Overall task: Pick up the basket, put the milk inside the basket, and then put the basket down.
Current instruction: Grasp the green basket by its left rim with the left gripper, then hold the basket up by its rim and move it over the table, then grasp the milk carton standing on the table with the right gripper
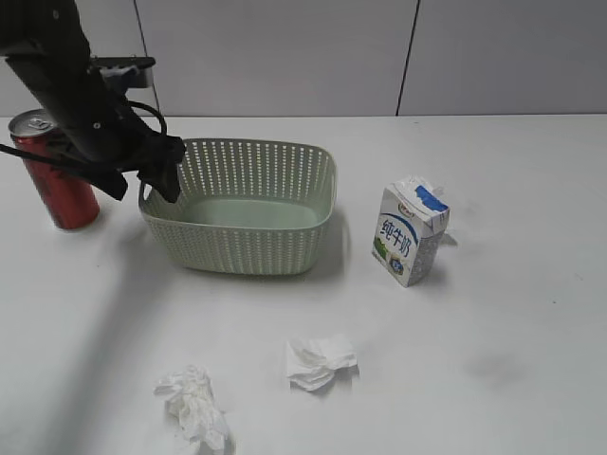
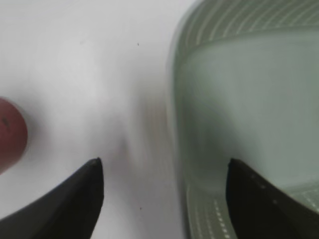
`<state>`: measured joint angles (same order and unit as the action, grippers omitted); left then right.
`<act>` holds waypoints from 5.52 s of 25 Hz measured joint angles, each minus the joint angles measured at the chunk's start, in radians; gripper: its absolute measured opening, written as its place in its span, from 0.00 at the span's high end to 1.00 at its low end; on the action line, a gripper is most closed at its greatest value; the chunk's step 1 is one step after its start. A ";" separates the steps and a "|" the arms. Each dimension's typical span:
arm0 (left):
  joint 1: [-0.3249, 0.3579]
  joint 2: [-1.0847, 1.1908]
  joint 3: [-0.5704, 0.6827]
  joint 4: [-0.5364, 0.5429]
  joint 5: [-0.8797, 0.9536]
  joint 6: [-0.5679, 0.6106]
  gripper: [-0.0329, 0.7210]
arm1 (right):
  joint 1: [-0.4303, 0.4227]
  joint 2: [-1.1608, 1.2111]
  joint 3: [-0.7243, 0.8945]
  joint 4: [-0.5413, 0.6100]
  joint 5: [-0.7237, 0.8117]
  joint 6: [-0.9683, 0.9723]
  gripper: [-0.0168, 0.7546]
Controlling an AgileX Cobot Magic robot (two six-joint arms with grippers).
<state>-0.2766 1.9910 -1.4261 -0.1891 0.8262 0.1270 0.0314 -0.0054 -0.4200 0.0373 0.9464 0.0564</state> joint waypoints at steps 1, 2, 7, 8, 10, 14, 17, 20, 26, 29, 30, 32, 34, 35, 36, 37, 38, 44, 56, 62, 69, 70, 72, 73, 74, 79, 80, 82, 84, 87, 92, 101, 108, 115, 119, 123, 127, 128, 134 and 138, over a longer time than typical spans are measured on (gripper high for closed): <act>0.000 0.013 0.000 0.000 -0.013 0.000 0.21 | 0.000 0.000 0.000 0.000 0.000 0.000 0.28; 0.000 0.025 -0.001 0.000 -0.023 0.000 0.23 | 0.000 0.000 0.000 0.000 0.000 0.000 0.28; 0.000 0.052 -0.001 -0.005 -0.059 -0.001 0.43 | 0.000 0.000 0.000 0.000 0.000 0.000 0.28; 0.000 0.056 -0.002 -0.013 -0.059 -0.001 0.49 | 0.000 0.000 0.000 0.000 0.000 0.000 0.28; 0.000 0.066 -0.002 -0.024 -0.057 -0.011 0.61 | 0.000 0.000 0.000 0.000 0.000 0.000 0.28; -0.001 0.074 -0.005 -0.019 -0.054 -0.084 0.81 | 0.000 0.000 0.000 0.000 0.000 0.000 0.28; -0.001 0.075 -0.021 0.010 -0.041 -0.138 0.93 | 0.000 0.000 0.000 0.000 0.000 0.000 0.28; -0.001 0.075 -0.035 0.029 -0.017 -0.162 0.95 | 0.000 0.000 0.000 0.000 0.000 0.000 0.28; -0.001 0.043 -0.040 0.030 0.009 -0.196 0.95 | 0.000 0.000 0.000 0.000 0.000 0.000 0.28; -0.001 0.012 -0.040 0.022 0.013 -0.206 0.95 | 0.000 0.000 0.000 0.000 0.000 0.000 0.28; -0.001 0.003 -0.040 0.020 0.017 -0.212 0.95 | 0.000 0.000 0.000 0.000 0.000 0.000 0.28; -0.001 -0.006 -0.041 0.015 0.023 -0.219 0.95 | 0.000 0.000 0.000 0.000 0.000 0.000 0.28; -0.001 -0.007 -0.041 0.014 0.030 -0.220 0.95 | 0.000 0.000 0.000 0.000 0.000 0.000 0.28; -0.001 -0.007 -0.041 0.014 0.034 -0.221 0.95 | 0.000 0.000 0.000 0.000 0.000 0.000 0.28; -0.001 -0.007 -0.041 0.014 0.037 -0.221 0.95 | 0.000 0.000 0.000 0.000 0.000 0.000 0.28; -0.001 -0.007 -0.041 0.014 0.039 -0.222 0.95 | 0.000 0.000 0.000 0.000 0.000 0.000 0.28; -0.001 -0.007 -0.041 0.014 0.039 -0.222 0.95 | 0.000 0.000 0.000 0.000 0.000 0.000 0.28; -0.001 -0.007 -0.041 0.014 0.042 -0.222 0.95 | 0.000 0.000 0.000 0.007 -0.001 0.000 0.28; -0.001 -0.007 -0.041 0.014 0.042 -0.223 0.95 | 0.000 0.182 -0.047 0.016 -0.289 -0.102 0.14; -0.001 -0.007 -0.041 0.014 0.044 -0.223 0.95 | 0.000 0.479 -0.107 0.110 -0.445 -0.216 0.14; -0.001 -0.007 -0.041 0.014 0.046 -0.223 0.95 | 0.000 0.884 -0.287 0.153 -0.519 -0.239 0.15; -0.001 -0.007 -0.041 0.014 0.046 -0.223 0.95 | 0.000 0.940 -0.321 0.175 -0.521 -0.251 0.15; -0.001 -0.007 -0.041 0.014 0.046 -0.223 0.95 | 0.000 1.040 -0.383 0.234 -0.524 -0.283 0.15; -0.001 -0.007 -0.041 0.014 0.046 -0.223 0.95 | 0.000 1.102 -0.421 0.285 -0.524 -0.310 0.15; -0.001 -0.007 -0.041 0.014 0.047 -0.223 0.95 | 0.001 1.145 -0.449 0.320 -0.523 -0.334 0.16; -0.001 -0.007 -0.041 0.014 0.048 -0.223 0.95 | 0.073 1.352 -0.600 0.384 -0.516 -0.397 0.17; -0.001 -0.007 -0.041 0.014 0.049 -0.223 0.95 | 0.099 1.393 -0.630 0.383 -0.516 -0.399 0.18; -0.001 -0.007 -0.041 0.014 0.049 -0.223 0.95 | 0.146 1.469 -0.682 0.382 -0.516 -0.401 0.18; -0.001 -0.007 -0.041 0.014 0.050 -0.223 0.95 | 0.189 1.554 -0.736 0.382 -0.516 -0.403 0.18; -0.001 -0.007 -0.041 0.014 0.052 -0.223 0.95 | 0.239 1.674 -0.808 0.382 -0.516 -0.404 0.19; -0.001 -0.007 -0.041 0.014 0.066 -0.223 0.95 | 0.306 1.866 -0.914 0.384 -0.517 -0.404 0.20; -0.001 -0.007 -0.041 0.018 0.080 -0.223 0.95 | 0.333 2.095 -1.053 0.386 -0.496 -0.404 0.22; -0.001 -0.007 -0.041 0.019 0.078 -0.223 0.95 | 0.333 2.149 -1.059 0.383 -0.481 -0.391 0.81; -0.001 -0.007 -0.041 0.019 0.077 -0.223 0.95 | 0.333 2.149 -1.074 0.375 -0.482 -0.388 0.99; -0.001 -0.007 -0.041 0.018 0.077 -0.223 0.95 | 0.333 2.149 -1.075 0.384 -0.481 -0.386 0.90; -0.001 -0.007 -0.041 0.018 0.077 -0.223 0.95 | 0.333 2.149 -1.076 0.386 -0.479 -0.385 0.49; -0.001 -0.007 -0.041 0.018 0.077 -0.223 0.95 | 0.333 2.149 -1.094 0.386 -0.475 -0.384 0.17; -0.001 -0.007 -0.041 0.018 0.077 -0.223 0.95 | 0.333 2.149 -1.099 0.386 -0.474 -0.384 0.15; -0.001 -0.007 -0.041 0.018 0.077 -0.223 0.95 | 0.333 2.097 -1.147 0.341 -0.390 -0.382 0.14; -0.001 -0.007 -0.041 0.018 0.077 -0.223 0.95 | 0.333 2.012 -1.163 0.268 -0.273 -0.318 0.14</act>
<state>-0.2775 1.9839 -1.4670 -0.1707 0.9036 -0.0955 0.3649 2.0062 -1.5825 0.3057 0.6737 -0.2615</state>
